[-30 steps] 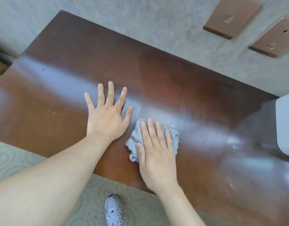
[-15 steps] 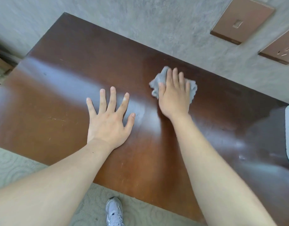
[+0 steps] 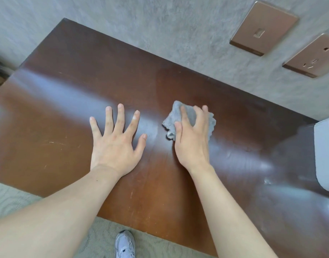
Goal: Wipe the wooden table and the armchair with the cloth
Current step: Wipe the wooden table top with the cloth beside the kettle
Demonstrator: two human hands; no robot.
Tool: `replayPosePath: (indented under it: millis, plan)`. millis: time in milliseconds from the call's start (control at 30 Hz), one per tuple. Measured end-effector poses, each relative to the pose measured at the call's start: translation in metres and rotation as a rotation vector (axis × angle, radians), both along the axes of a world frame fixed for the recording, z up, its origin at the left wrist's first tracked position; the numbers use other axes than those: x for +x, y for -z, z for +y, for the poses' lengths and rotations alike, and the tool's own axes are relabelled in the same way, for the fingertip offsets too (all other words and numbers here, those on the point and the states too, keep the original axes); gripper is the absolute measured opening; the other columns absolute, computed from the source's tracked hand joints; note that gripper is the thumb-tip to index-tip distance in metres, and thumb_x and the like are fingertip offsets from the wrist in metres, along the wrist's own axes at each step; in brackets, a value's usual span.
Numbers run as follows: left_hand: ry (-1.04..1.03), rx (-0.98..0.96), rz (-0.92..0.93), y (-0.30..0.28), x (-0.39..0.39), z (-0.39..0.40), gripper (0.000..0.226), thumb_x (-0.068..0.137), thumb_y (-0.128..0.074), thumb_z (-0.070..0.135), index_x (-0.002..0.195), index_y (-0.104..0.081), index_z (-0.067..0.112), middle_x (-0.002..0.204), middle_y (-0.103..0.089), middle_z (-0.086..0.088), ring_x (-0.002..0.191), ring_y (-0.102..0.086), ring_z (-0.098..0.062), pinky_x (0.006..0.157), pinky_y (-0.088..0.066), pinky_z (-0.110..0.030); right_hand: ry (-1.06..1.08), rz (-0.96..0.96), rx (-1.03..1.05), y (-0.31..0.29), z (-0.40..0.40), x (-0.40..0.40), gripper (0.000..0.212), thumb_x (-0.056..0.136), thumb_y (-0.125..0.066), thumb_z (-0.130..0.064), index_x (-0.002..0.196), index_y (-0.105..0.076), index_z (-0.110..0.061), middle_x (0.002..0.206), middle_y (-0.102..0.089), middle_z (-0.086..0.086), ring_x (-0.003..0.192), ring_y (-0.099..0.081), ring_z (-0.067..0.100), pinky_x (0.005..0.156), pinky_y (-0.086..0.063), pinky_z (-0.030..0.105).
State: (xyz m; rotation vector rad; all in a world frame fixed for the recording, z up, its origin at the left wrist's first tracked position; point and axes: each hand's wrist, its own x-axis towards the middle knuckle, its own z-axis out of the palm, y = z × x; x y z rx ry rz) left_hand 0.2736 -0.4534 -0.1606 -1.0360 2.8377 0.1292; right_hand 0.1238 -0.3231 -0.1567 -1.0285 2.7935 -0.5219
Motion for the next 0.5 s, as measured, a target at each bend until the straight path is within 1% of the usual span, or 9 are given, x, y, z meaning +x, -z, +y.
replayPosePath:
  millis: [33, 100, 200, 267, 333, 400, 433, 500]
  plan:
    - [-0.001, 0.001, -0.001, -0.001, 0.0, 0.001, 0.069, 0.097, -0.004, 0.062, 0.16, -0.008, 0.033, 0.169, -0.005, -0.009, 0.154, 0.002, -0.036, 0.117, -0.004, -0.067, 0.069, -0.03, 0.019, -0.001, -0.004, -0.009, 0.051, 0.107, -0.03, -0.033, 0.154, -0.03, -0.015, 0.158, -0.02, 0.013, 0.152, -0.004, 0.033, 0.124, -0.014, 0.045]
    - [0.0, 0.004, 0.004, -0.002, 0.0, 0.001, 0.069, 0.097, -0.004, 0.062, 0.16, -0.009, 0.033, 0.169, -0.006, -0.01, 0.154, 0.001, -0.036, 0.117, -0.004, -0.067, 0.189, -0.005, 0.088, -0.005, -0.025, -0.041, 0.052, 0.107, -0.031, -0.032, 0.155, -0.027, -0.011, 0.154, -0.023, 0.018, 0.147, -0.014, 0.038, 0.122, -0.014, 0.047]
    - [-0.002, -0.006, 0.012, 0.0, -0.002, 0.0, 0.069, 0.097, -0.004, 0.062, 0.16, -0.007, 0.034, 0.169, -0.005, -0.009, 0.154, 0.002, -0.036, 0.117, -0.003, -0.067, 0.269, 0.027, 0.137, -0.011, -0.07, -0.087, 0.054, 0.107, -0.027, -0.034, 0.155, -0.024, -0.01, 0.156, -0.026, 0.016, 0.146, -0.02, 0.037, 0.121, -0.013, 0.047]
    - [-0.002, -0.001, 0.014, 0.0, -0.002, 0.0, 0.068, 0.097, -0.004, 0.062, 0.16, -0.006, 0.034, 0.169, -0.004, -0.009, 0.154, 0.003, -0.036, 0.117, -0.003, -0.067, 0.172, 0.078, 0.181, -0.01, -0.092, -0.089, 0.054, 0.107, -0.024, -0.034, 0.156, -0.022, -0.011, 0.16, -0.026, 0.012, 0.147, -0.019, 0.033, 0.12, -0.015, 0.046]
    - [-0.005, 0.0, 0.024, 0.001, -0.002, -0.001, 0.068, 0.097, -0.004, 0.062, 0.16, -0.005, 0.035, 0.169, -0.003, -0.009, 0.154, 0.004, -0.036, 0.118, -0.001, -0.067, -0.034, 0.097, 0.191, -0.007, -0.101, -0.074, 0.053, 0.108, -0.021, -0.033, 0.157, -0.02, -0.012, 0.164, -0.021, 0.009, 0.151, -0.015, 0.03, 0.122, -0.012, 0.044]
    - [-0.003, 0.003, 0.024, 0.002, -0.001, -0.001, 0.069, 0.097, -0.004, 0.063, 0.16, -0.005, 0.035, 0.17, -0.002, -0.008, 0.155, 0.004, -0.035, 0.118, -0.001, -0.067, -0.188, 0.077, 0.176, -0.009, -0.087, -0.048, 0.053, 0.108, -0.021, -0.033, 0.158, -0.019, -0.013, 0.166, -0.017, 0.008, 0.153, -0.012, 0.029, 0.123, -0.01, 0.043]
    - [-0.006, 0.002, 0.026, 0.002, -0.001, -0.001, 0.069, 0.097, -0.004, 0.063, 0.16, -0.005, 0.035, 0.17, -0.002, -0.007, 0.155, 0.004, -0.035, 0.118, -0.001, -0.067, -0.227, 0.076, 0.174, -0.009, -0.073, -0.031, 0.054, 0.108, -0.022, -0.034, 0.158, -0.019, -0.015, 0.166, -0.017, 0.006, 0.153, -0.011, 0.027, 0.123, -0.01, 0.043]
    - [-0.012, -0.002, 0.031, 0.002, 0.0, -0.001, 0.07, 0.096, -0.004, 0.064, 0.16, -0.004, 0.035, 0.17, -0.002, -0.006, 0.155, 0.004, -0.034, 0.118, -0.002, -0.066, -0.225, 0.052, 0.163, -0.01, -0.033, 0.011, 0.055, 0.107, -0.023, -0.036, 0.159, -0.018, -0.019, 0.167, -0.015, 0.003, 0.154, -0.009, 0.023, 0.124, -0.01, 0.042]
